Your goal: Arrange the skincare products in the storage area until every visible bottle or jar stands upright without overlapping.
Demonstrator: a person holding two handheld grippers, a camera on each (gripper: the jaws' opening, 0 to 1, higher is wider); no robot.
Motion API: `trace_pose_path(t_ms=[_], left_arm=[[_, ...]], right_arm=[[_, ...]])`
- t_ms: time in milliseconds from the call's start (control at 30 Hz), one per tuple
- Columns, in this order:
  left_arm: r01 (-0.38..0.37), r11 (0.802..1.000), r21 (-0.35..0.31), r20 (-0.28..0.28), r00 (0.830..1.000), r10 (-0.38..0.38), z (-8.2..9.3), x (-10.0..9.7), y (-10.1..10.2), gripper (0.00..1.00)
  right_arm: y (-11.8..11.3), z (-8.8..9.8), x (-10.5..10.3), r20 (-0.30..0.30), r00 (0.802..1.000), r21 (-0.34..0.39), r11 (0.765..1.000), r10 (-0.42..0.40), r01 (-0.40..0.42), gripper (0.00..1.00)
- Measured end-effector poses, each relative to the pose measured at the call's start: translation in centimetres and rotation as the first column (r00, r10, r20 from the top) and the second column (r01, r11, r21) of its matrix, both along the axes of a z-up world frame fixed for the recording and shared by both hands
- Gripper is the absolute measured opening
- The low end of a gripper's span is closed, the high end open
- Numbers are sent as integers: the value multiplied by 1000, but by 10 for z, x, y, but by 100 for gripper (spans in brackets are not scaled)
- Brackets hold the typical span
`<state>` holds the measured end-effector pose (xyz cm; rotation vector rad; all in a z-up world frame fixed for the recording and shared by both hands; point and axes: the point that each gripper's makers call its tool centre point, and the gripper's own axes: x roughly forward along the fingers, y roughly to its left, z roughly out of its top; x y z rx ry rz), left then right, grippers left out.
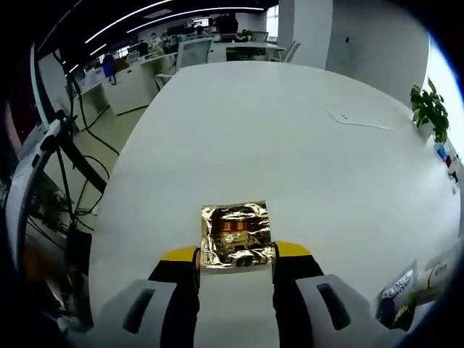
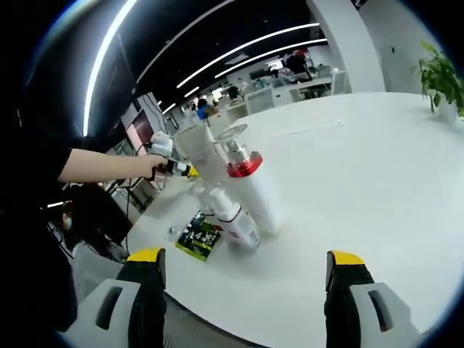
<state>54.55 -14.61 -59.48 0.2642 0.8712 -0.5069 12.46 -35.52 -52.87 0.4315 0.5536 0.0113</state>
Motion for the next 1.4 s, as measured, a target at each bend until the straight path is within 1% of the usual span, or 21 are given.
trace_pose_path(t_ms=[67, 100, 133, 200, 333, 433, 533, 600, 733, 800, 867, 900, 933, 1000, 1067, 1133, 1200, 1300, 1400], left_arm=[[-11, 1000, 3, 19, 1000, 11, 1, 2, 2, 34], [-9, 1000, -7, 23, 1000, 9, 3, -2, 2, 34], [-10, 1000, -13, 21, 1000, 11, 4, -5, 1, 34], [-12, 999, -30, 16, 1000, 12, 5, -5, 1, 34], [-12, 999, -37, 22, 1000, 13, 13, -30, -3, 34], [-16, 998, -64, 12, 1000, 17, 12, -40, -5, 34], [-11, 997, -75, 3, 1000, 12, 16, -63, -7, 34], [-9, 998, -70, -1, 1000, 9, 15, -70, -6, 34], [8, 996, -89, -19, 1000, -9, 16, -84, -7, 34], [15, 996, -87, -15, 1000, -17, 15, -86, -5, 34], [3, 995, -102, -17, 1000, -5, 15, -93, -4, 35], [-6, 993, -116, -21, 1000, 4, 16, -104, -3, 35], [-7, 993, -121, -22, 1000, 4, 15, -110, -2, 35], [-5, 991, -136, -16, 1000, 3, 14, -116, -2, 35], [-17, 990, -143, -15, 1000, 15, 12, -130, -3, 35], [-19, 990, -140, -35, 999, 15, 7, -133, -2, 35], [-22, 990, -141, -43, 999, 16, 8, -140, -2, 35], [-21, 990, -143, -49, 999, 14, 6, -143, -3, 35], [-3, 992, -127, -46, 999, -3, 6, -150, -4, 35]], right_arm=[[0, 1, 0, 6, 1000, -4, 1000, 0, 0, 97], [0, 2, 1, 10, 1000, -5, 1000, 0, 0, 97], [0, 3, 1, 13, 1000, -7, 1000, 2, -2, 97], [0, 4, 1, 19, 1000, -8, 1000, 4, -3, 97], [1, 5, 2, 31, 999, -10, 1000, 10, -9, 97], [2, 6, 3, 36, 999, -12, 1000, 17, -17, 97], [2, 8, 3, 42, 999, -15, 1000, 21, -20, 97], [3, 8, 3, 45, 999, -13, 1000, 22, -21, 97], [4, 8, 3, 47, 998, -16, 999, 29, -28, 97], [4, 9, 4, 49, 998, -15, 999, 30, -29, 97], [4, 9, 4, 51, 998, -16, 999, 30, -29, 96], [4, 9, 4, 51, 998, -16, 999, 30, -29, 96], [4, 10, 4, 52, 998, -17, 999, 29, -28, 96], [4, 10, 3, 51, 998, -18, 999, 30, -29, 95], [4, 10, 3, 52, 998, -19, 999, 32, -31, 95], [5, 11, 3, 55, 998, -21, 999, 33, -32, 95], [4, 11, 3, 56, 998, -23, 999, 34, -33, 95], [5, 12, 4, 58, 998, -25, 999, 35, -34, 95], [5, 13, 4, 60, 998, -26, 999, 36, -34, 95]])
